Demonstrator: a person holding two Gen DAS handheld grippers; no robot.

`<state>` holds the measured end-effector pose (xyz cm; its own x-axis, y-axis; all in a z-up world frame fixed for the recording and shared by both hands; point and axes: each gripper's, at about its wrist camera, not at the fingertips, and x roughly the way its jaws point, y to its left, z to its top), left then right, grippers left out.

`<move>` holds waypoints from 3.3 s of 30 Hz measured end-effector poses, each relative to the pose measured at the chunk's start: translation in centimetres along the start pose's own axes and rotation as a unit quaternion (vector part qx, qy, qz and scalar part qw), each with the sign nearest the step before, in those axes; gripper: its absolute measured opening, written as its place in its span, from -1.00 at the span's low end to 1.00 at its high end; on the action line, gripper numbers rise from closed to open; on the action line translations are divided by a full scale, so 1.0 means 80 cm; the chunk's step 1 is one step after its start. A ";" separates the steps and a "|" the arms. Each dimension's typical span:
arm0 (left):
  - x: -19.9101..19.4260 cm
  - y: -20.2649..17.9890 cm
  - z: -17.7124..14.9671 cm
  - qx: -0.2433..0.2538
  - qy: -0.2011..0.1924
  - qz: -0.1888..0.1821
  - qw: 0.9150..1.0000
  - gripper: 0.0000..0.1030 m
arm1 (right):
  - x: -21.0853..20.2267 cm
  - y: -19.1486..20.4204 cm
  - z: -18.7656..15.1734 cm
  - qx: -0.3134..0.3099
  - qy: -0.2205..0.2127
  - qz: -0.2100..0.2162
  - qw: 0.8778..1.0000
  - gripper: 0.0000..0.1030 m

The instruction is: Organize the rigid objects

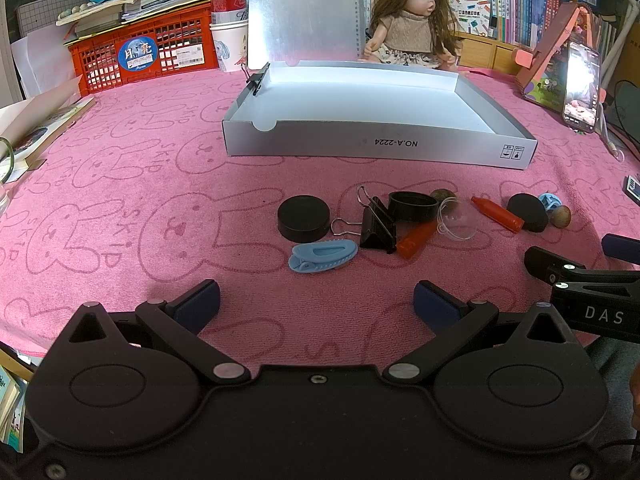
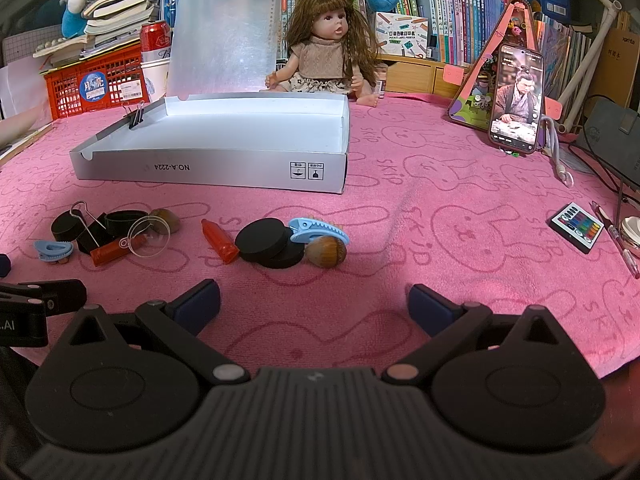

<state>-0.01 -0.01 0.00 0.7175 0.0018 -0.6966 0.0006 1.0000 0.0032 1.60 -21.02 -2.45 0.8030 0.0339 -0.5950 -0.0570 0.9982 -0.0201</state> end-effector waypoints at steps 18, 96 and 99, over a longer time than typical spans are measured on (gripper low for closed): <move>0.000 0.000 0.000 0.000 -0.001 0.000 1.000 1.00 | 0.001 0.000 0.000 0.000 0.000 0.000 1.000 1.00; -0.005 0.012 0.000 -0.031 -0.064 -0.039 0.997 -0.31 | 0.009 -0.013 0.010 0.007 -0.062 0.003 0.998 -0.31; -0.005 0.011 0.000 -0.028 -0.068 -0.040 0.996 -0.31 | 0.009 -0.015 0.010 0.009 -0.062 0.004 0.998 -0.30</move>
<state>-0.30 0.88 0.24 0.8045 -0.0743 -0.5893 0.0250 0.9955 -0.0914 2.72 -22.12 -2.25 0.8695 0.0460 -0.4919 -0.0529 0.9986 -0.0001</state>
